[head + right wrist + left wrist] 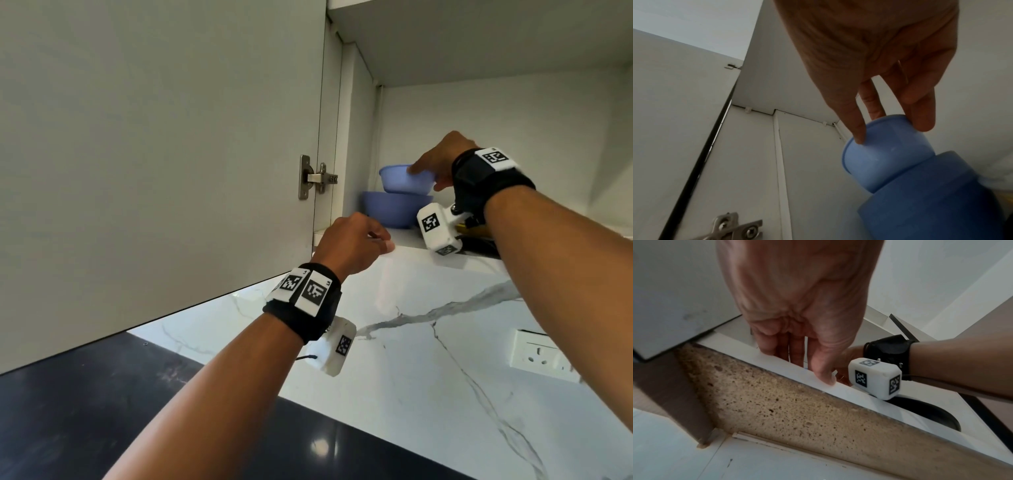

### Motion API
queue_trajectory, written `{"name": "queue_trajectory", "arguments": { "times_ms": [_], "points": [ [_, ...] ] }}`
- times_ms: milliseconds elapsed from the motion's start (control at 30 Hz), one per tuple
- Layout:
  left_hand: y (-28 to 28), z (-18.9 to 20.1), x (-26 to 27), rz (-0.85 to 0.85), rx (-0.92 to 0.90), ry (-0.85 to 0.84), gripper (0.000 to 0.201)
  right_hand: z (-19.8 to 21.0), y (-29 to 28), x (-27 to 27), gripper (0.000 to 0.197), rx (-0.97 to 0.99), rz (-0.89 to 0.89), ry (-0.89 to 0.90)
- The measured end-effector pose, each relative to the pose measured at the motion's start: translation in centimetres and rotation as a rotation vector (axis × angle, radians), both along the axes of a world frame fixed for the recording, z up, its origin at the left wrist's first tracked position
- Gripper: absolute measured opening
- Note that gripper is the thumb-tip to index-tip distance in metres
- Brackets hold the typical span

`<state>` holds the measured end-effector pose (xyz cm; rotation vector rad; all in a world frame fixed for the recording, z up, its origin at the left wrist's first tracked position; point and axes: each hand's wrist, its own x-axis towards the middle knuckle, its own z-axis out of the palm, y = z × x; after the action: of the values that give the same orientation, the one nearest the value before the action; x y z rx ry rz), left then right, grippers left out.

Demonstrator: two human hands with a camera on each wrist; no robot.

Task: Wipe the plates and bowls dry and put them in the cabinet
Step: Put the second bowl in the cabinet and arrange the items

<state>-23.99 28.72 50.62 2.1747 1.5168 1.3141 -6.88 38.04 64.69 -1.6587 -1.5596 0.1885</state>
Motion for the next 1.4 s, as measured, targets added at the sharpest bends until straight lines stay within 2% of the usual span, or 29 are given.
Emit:
{"name": "queue_trajectory", "arguments": {
  "times_ms": [67, 167, 333, 500, 600, 667, 867, 967, 1200, 1300, 1400],
  "points": [
    [0.1, -0.1, 0.0, -0.003, 0.001, -0.017, 0.024, 0.3, 0.3, -0.1, 0.044, -0.03, 0.015, -0.023],
    [0.2, -0.2, 0.2, -0.002, 0.005, -0.023, 0.025, 0.5, 1.2, -0.2, 0.048, -0.071, 0.033, -0.078],
    [0.2, -0.8, 0.4, -0.011, 0.023, -0.034, 0.026, 0.3, 0.7, -1.2, 0.032, -0.155, 0.028, -0.246],
    [0.4, -0.7, 0.3, -0.022, 0.02, -0.037, 0.027, 0.3, 1.3, -2.1, 0.039, -0.261, 0.023, -0.334],
    [0.6, -0.9, 0.2, -0.026, 0.033, -0.033, 0.027, 0.3, 1.6, -2.4, 0.02, -0.326, 0.037, -0.362],
    [0.7, -0.9, 0.2, -0.023, 0.038, -0.036, 0.027, 0.3, 1.5, -2.4, 0.014, -0.33, 0.043, -0.362],
    [0.9, -1.1, 0.2, -0.026, 0.041, -0.036, 0.025, 0.5, 1.2, -2.2, 0.015, -0.213, 0.089, -0.283],
    [0.8, -1.0, 0.1, -0.029, 0.049, -0.037, 0.025, 1.2, 0.5, -1.6, 0.025, -0.171, 0.089, -0.24],
    [0.5, -0.8, 0.0, -0.025, 0.032, -0.018, 0.024, 2.9, -4.4, 1.4, 0.028, -0.099, 0.048, -0.235],
    [0.1, -0.3, -0.2, -0.028, -0.016, -0.011, 0.027, 3.2, -7.0, 3.0, 0.036, -0.109, 0.022, -0.276],
    [0.0, 0.7, -0.3, -0.061, -0.083, -0.013, 0.024, 2.7, -10.1, 4.2, 0.043, -0.188, 0.023, -0.403]
  ]
}}
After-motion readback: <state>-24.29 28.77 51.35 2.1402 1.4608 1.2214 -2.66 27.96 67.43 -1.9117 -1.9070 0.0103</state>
